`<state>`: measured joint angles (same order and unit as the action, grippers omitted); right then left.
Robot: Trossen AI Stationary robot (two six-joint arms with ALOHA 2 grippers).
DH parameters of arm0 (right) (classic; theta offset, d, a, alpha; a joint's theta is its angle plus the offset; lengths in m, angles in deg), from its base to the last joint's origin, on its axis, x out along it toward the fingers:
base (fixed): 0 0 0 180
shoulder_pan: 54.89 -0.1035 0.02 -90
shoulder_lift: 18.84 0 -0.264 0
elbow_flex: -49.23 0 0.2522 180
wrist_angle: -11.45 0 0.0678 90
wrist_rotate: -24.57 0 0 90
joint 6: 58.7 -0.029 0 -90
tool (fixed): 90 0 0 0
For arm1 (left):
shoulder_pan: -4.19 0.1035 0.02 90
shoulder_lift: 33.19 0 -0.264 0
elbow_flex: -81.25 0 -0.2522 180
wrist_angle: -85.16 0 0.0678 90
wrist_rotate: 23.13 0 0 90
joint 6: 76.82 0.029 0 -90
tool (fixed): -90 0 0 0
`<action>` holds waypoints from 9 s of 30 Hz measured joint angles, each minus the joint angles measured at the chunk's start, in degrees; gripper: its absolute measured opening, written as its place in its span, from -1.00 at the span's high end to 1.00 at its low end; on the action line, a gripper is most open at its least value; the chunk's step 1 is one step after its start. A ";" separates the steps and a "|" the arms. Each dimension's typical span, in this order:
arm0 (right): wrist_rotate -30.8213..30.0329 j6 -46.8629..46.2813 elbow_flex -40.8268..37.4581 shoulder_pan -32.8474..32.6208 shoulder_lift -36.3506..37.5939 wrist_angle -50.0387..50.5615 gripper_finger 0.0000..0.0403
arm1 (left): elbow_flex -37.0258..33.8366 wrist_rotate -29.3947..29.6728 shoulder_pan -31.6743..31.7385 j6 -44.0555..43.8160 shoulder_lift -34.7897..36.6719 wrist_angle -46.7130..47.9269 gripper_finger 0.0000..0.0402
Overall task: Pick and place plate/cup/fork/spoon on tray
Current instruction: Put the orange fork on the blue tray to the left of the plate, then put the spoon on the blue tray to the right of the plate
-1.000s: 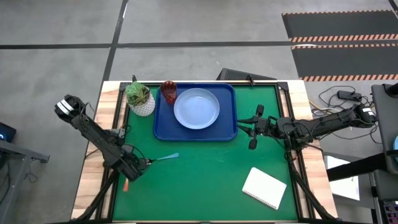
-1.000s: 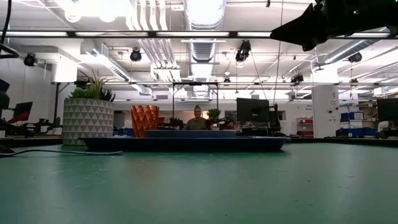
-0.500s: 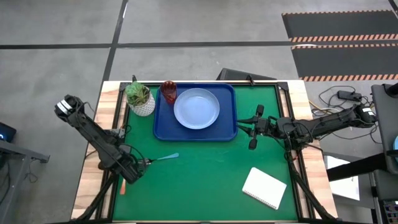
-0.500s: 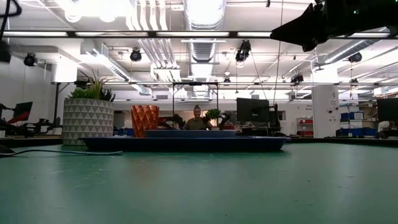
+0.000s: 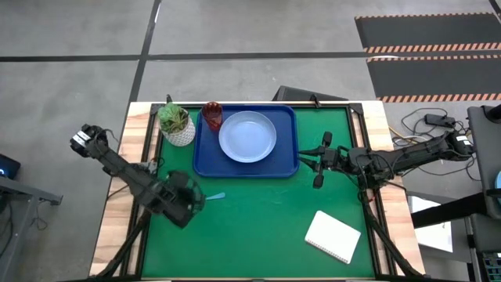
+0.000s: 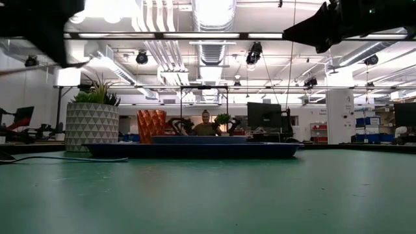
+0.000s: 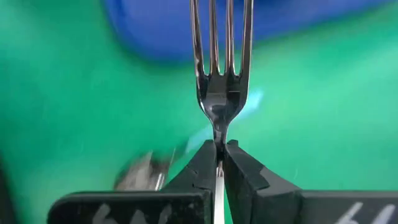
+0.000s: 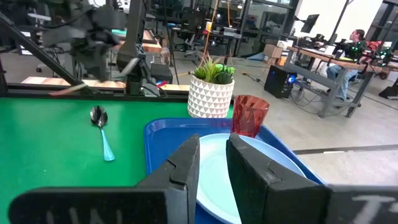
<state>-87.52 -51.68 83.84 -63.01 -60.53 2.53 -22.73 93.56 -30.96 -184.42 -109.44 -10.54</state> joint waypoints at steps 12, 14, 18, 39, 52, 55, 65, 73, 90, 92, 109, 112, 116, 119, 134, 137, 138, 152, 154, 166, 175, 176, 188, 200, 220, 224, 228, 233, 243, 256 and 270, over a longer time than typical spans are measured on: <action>0.10 -1.13 0.41 0.01 0.91 4.10 0.66 | 1.27 -2.99 33.15 36.82 -0.71 -11.33 1.00; 0.11 -1.23 0.41 0.00 2.00 6.67 0.66 | 1.15 -4.11 38.76 41.15 -0.83 -11.54 1.00; 0.11 -3.56 0.41 0.02 5.30 11.75 0.66 | 1.11 -8.38 46.87 43.20 -1.81 -12.01 1.00; 1.49 -7.27 0.41 0.01 15.06 22.03 0.66 | 1.17 -13.28 57.12 49.98 -16.42 -18.21 1.00; 1.49 -7.43 0.41 0.00 15.06 22.47 0.66 | 0.22 -13.34 58.07 49.91 -18.96 -20.47 1.00; 1.49 -7.43 0.41 0.01 15.06 22.79 0.66 | 0.06 -12.72 58.07 49.85 -19.78 -20.42 0.98; 1.46 -7.08 0.40 0.00 15.06 23.04 0.66 | -0.31 -12.45 58.07 50.85 -19.84 -20.50 0.76; 1.46 -7.08 0.39 0.00 15.06 23.39 0.66 | -0.33 -12.45 55.60 57.12 -18.37 -20.48 0.73; 1.46 -11.78 0.35 0.01 14.77 25.83 0.66 | -0.35 -9.85 30.36 66.55 -7.12 -22.24 0.73; 1.46 -12.45 0.24 0.02 14.31 25.78 0.66 | -0.36 -9.67 26.72 66.61 -6.14 -23.38 0.73; 1.48 -21.11 -2.10 -0.20 3.94 16.34 0.66 | -3.67 2.45 10.57 73.75 -5.76 -33.27 0.73; 1.50 -22.07 -2.12 -0.60 0.09 12.70 0.66 | -3.67 3.37 10.59 76.55 -5.55 -34.27 0.73; 1.51 -21.90 -2.12 -1.67 -5.08 5.66 0.66 | -3.99 4.15 10.65 78.28 -5.44 -34.20 0.73; 1.53 -21.02 -2.01 -2.57 -8.79 1.02 0.66 | -4.75 4.14 10.64 78.40 -5.44 -34.04 0.73; 4.56 -14.92 12.73 -3.41 -25.95 -0.31 0.66 | -9.06 7.19 9.75 82.55 -1.08 -37.08 0.73; 5.14 -13.52 15.73 -3.39 -29.11 -0.33 0.66 | -10.09 8.05 9.21 82.57 0.70 -37.12 0.73; 5.66 -13.10 16.62 -3.39 -30.18 -0.25 0.66 | -10.43 8.50 9.04 82.57 1.40 -37.23 0.73; 7.43 -8.16 32.20 -3.37 -44.92 1.40 0.66 | -13.12 16.06 8.44 97.04 14.43 -40.55 0.73; 8.24 -7.77 35.23 -3.39 -47.07 3.54 0.66 | -13.12 17.25 8.46 100.09 16.48 -41.12 0.73; 9.15 -5.35 53.39 -3.38 -59.77 14.85 0.66 | -18.84 20.36 8.52 102.77 22.81 -45.75 0.73; 14.05 -3.95 64.40 -3.37 -68.21 16.00 0.66 | -19.55 20.65 8.50 107.09 27.16 -45.94 0.73; 14.52 -3.84 65.50 -3.37 -69.21 16.00 0.66 | -19.36 20.64 8.50 107.09 28.05 -46.11 0.73; 17.13 -2.97 80.37 -3.35 -81.69 18.32 0.66 | -22.19 20.23 8.41 106.46 39.22 -45.55 0.73; 18.28 -4.54 97.13 -1.61 -95.77 25.25 0.61 | -23.86 20.08 8.41 106.46 40.53 -46.10 0.73; 22.35 -1.04 102.40 0.22 -103.71 25.44 0.03 | -24.22 20.05 8.41 106.57 40.68 -46.02 0.73; 22.12 -1.87 101.33 0.26 -104.04 25.68 0.05 | -24.22 20.05 8.41 106.59 40.60 -46.02 0.73; 22.07 -2.50 101.00 0.28 -104.06 26.36 0.14 | -24.22 20.05 8.41 106.60 40.42 -46.02 0.73; 22.34 -3.29 100.93 0.57 -104.04 29.43 0.39 | -24.22 20.05 8.41 106.87 40.33 -46.02 0.73; 25.76 -5.52 101.02 1.11 -103.34 33.24 0.93 | -24.22 20.05 8.41 106.92 39.90 -46.02 0.73; 22.45 -10.08 100.44 -2.68 -91.49 56.88 0.95 | -23.97 20.05 8.41 106.53 39.94 -46.19 0.73; 11.75 -18.19 79.46 -7.00 -71.95 56.48 0.95 | -24.05 20.06 8.40 106.53 39.93 -46.10 0.73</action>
<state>-75.76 -69.87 163.30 -70.00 -132.48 59.02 -46.78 113.62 -22.56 -77.90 -69.50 -56.64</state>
